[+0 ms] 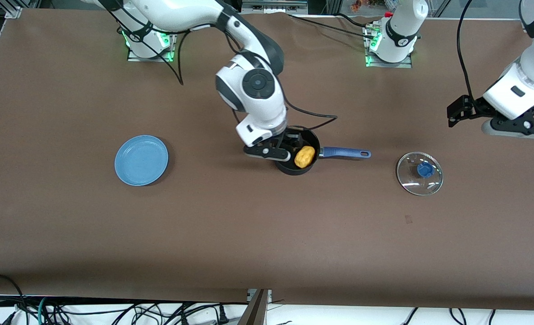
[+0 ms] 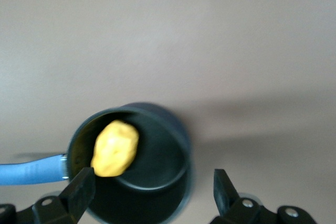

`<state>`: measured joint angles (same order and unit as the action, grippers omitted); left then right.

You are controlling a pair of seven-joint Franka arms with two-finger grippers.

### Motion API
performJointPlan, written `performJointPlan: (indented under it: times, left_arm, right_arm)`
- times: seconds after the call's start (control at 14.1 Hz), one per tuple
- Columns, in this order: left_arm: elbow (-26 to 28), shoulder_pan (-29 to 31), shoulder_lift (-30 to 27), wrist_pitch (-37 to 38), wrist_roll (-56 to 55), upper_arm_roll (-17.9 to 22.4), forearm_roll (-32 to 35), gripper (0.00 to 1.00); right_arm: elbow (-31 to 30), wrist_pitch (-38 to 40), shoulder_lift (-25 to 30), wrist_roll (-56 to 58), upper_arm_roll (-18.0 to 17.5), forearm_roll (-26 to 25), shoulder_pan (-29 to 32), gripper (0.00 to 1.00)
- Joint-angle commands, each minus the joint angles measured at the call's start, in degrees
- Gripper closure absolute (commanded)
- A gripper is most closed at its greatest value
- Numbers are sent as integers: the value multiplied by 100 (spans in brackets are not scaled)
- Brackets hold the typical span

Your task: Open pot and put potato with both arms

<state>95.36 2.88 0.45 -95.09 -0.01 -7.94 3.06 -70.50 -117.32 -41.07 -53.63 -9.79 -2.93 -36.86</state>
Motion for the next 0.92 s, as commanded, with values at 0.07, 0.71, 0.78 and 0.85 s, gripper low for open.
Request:
performJointPlan:
  times: [0.07, 0.71, 0.78, 0.85]
  left_arm:
    - [282, -112, -238, -185, -851, -23, -165, 0]
    - [-131, -94, -89, -256, -843, -137, -139, 0]
    - [-131, -59, -80, -256, -834, -137, -139, 0]
    - [-158, -50, -80, -247, -843, -120, -139, 0]
  right_arm:
    - [-60, 937, 555, 1526, 151, -137, 442, 0]
    - [-113, 2468, 1697, 5078, 856, -129, 1775, 0]
    - [-218, 2547, 1899, 5308, 855, -128, 1996, 0]
    - [-332, 2635, 2093, 5371, 847, -120, 2233, 0]
